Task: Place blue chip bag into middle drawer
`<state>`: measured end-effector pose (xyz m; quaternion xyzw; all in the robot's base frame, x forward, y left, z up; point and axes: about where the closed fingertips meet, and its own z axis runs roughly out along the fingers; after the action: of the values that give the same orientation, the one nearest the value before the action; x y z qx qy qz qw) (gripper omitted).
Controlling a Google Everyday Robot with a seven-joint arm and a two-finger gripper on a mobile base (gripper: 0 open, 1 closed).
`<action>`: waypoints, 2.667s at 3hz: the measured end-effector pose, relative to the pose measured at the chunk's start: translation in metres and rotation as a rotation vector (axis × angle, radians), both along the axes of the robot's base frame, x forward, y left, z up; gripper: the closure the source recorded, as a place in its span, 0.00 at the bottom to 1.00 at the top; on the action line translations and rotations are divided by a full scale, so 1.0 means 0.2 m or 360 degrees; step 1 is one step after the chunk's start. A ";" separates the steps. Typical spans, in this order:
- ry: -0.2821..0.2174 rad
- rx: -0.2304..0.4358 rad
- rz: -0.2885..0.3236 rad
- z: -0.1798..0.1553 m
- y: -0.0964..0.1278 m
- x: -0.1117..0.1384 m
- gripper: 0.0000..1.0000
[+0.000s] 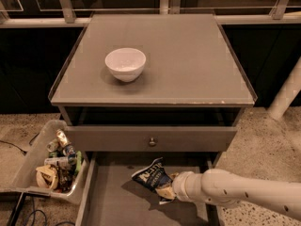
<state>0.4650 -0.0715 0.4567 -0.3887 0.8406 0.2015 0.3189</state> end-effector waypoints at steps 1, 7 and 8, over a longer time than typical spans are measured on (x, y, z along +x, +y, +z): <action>-0.0004 0.0045 -0.0049 -0.08 -0.07 0.06 1.00; -0.0033 0.0215 0.0271 -0.39 -0.16 0.04 0.96; -0.0033 0.0215 0.0271 -0.39 -0.16 0.04 0.78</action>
Offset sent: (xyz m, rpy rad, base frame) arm 0.0352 -0.0473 -0.0421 0.1514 -0.0877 -0.0688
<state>0.4726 -0.1041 0.3789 -0.4384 0.7857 0.2801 0.3348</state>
